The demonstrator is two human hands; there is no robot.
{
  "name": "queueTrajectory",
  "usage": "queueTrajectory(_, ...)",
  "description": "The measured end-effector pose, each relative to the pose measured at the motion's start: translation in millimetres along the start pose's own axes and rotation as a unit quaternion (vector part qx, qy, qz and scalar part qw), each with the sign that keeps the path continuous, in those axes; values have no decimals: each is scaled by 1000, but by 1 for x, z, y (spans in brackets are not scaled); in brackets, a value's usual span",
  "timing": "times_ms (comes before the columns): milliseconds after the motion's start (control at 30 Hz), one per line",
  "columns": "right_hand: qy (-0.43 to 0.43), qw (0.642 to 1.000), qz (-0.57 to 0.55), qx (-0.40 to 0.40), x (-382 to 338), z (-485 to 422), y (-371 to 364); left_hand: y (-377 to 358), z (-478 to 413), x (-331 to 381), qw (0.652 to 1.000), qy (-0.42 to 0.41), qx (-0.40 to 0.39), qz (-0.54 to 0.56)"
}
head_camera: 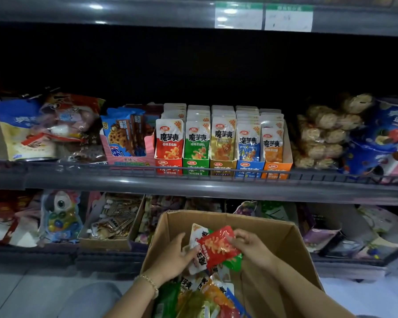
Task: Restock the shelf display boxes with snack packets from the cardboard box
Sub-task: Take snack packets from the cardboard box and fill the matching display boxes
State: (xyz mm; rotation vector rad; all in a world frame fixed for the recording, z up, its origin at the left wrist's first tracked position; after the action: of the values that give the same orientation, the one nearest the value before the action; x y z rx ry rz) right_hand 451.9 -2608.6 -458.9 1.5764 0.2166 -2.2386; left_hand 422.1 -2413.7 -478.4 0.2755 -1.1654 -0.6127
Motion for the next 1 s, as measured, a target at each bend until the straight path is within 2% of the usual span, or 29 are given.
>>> queueTrajectory(100, 34, 999, -29, 12, -32, 11, 11, 8, 11, 13, 996, 3, 12, 94)
queueTrajectory(167, 57, 994, -93, 14, -48, 16, 12, 13, 22, 27, 986, 3, 28, 167)
queueTrajectory(233, 67, 984, -162, 14, -59, 21, 8, 13, 27, 38, 957, 3, 25, 288)
queueTrajectory(300, 65, 978, -198, 3, -65, 25, -2, 16, 34, 58, 917, -37, 23, 397)
queueTrajectory(367, 68, 976, -207, -11, -69, 29, -11, 27, 40, 71, 891, -68, 60, 444)
queueTrajectory(467, 87, 987, -134, -9, -77, 34, -13, 46, 45, 84, 896, -108, 129, 411)
queueTrajectory(667, 174, 984, -3, 44, -120, 41, 0, 62, 51, 104, 924, -124, 155, 327)
queueTrajectory(867, 222, 968, 120, -10, -169, 35, -23, 83, 52, 121, 921, -135, 175, 322)
queueTrajectory(1000, 221, 965, 109, -85, -187, 28, -46, 106, 58, 123, 912, -138, 205, 326)
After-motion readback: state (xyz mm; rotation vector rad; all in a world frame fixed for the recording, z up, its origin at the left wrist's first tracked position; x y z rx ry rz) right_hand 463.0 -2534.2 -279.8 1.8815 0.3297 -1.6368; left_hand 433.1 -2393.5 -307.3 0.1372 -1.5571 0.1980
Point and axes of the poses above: each hand's wrist, its own z-axis away from the middle knuckle, its own y-axis out of the back of the hand, x = y × z, the point moved 8 cm from there along -z, towards the middle knuckle, and after that the axes turned 2 degrees about -z, right-handed, at the moved point
